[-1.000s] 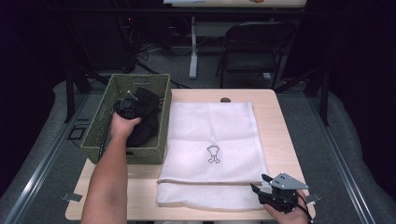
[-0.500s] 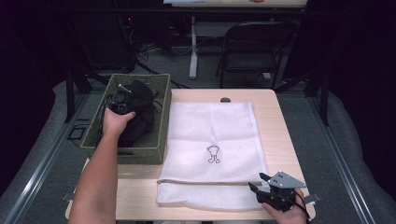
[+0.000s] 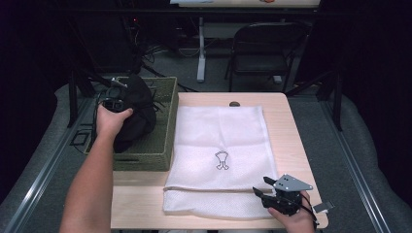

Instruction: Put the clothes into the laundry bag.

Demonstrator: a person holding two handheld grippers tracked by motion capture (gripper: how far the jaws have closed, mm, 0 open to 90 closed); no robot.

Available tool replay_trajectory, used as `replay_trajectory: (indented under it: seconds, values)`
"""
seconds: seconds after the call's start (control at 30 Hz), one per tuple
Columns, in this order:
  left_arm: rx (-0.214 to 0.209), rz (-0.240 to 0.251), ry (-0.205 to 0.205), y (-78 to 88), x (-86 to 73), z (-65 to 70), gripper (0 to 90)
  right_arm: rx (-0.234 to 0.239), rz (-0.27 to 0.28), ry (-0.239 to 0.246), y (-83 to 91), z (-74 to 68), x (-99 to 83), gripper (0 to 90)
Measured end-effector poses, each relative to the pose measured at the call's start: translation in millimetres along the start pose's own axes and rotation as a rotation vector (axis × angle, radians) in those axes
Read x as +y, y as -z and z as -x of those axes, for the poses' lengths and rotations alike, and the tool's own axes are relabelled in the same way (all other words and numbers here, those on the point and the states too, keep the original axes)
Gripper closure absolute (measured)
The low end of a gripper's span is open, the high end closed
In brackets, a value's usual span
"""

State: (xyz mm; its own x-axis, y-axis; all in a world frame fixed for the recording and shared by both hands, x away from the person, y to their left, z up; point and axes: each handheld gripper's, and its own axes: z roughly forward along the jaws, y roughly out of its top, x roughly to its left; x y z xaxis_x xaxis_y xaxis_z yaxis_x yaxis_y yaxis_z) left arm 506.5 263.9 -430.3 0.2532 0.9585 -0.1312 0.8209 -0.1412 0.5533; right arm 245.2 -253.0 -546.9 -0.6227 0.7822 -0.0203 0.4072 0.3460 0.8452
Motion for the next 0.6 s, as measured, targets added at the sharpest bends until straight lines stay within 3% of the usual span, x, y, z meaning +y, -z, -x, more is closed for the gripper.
replay_trajectory:
  seconds: [0.3, 0.47, 0.6]
  values:
    - [-0.017, 0.034, 0.001, 22.4, 8.8, 10.8, 66.7, 0.029, 0.002, 0.021, -9.3, 0.1, 5.1, 43.5]
    - [-0.011, 0.026, -0.010, 30.1, 7.9, 12.7, 66.7, 0.044, 0.003, 0.030, -14.8, -0.2, 7.8, 43.5]
    - [-0.023, 0.037, 0.007, 41.2, 8.1, 12.3, 66.7, 0.055, -0.005, 0.034, -19.4, -0.8, 10.1, 44.0]
